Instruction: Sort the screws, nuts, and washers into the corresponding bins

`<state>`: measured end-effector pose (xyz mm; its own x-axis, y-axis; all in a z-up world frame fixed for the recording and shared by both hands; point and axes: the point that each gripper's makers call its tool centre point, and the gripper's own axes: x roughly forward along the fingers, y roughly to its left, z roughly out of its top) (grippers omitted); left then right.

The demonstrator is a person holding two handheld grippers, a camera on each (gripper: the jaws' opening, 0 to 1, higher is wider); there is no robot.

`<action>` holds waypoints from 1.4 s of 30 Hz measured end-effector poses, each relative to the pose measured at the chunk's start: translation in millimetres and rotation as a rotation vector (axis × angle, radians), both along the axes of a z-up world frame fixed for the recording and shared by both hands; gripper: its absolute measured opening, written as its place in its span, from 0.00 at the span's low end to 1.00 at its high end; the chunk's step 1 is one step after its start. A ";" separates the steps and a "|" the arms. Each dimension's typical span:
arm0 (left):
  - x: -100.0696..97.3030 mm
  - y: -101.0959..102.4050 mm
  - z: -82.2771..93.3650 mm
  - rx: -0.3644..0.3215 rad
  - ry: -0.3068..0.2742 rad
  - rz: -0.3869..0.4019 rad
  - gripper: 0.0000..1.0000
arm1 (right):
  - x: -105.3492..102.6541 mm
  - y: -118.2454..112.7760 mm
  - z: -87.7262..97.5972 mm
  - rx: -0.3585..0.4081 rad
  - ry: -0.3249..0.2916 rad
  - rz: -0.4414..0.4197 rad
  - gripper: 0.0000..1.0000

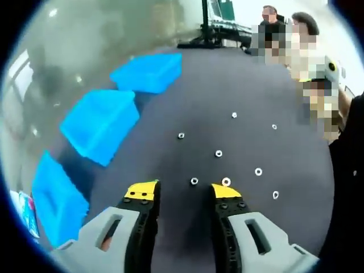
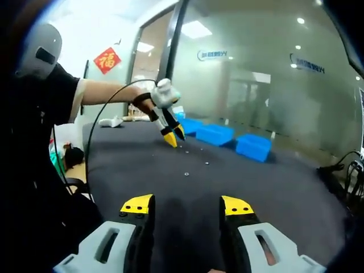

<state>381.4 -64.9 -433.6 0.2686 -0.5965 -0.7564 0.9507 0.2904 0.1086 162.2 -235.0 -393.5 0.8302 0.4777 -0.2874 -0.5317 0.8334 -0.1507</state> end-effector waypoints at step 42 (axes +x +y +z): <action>-15.0 -12.5 -3.6 -0.157 0.078 0.051 0.06 | -7.2 11.1 -11.4 -0.032 0.010 0.026 0.40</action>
<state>366.4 -77.5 -437.2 0.2457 -0.6959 -0.6748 0.9381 0.3460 -0.0152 155.0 -223.8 -404.9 0.8149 0.4890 -0.3112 -0.5544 0.8143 -0.1720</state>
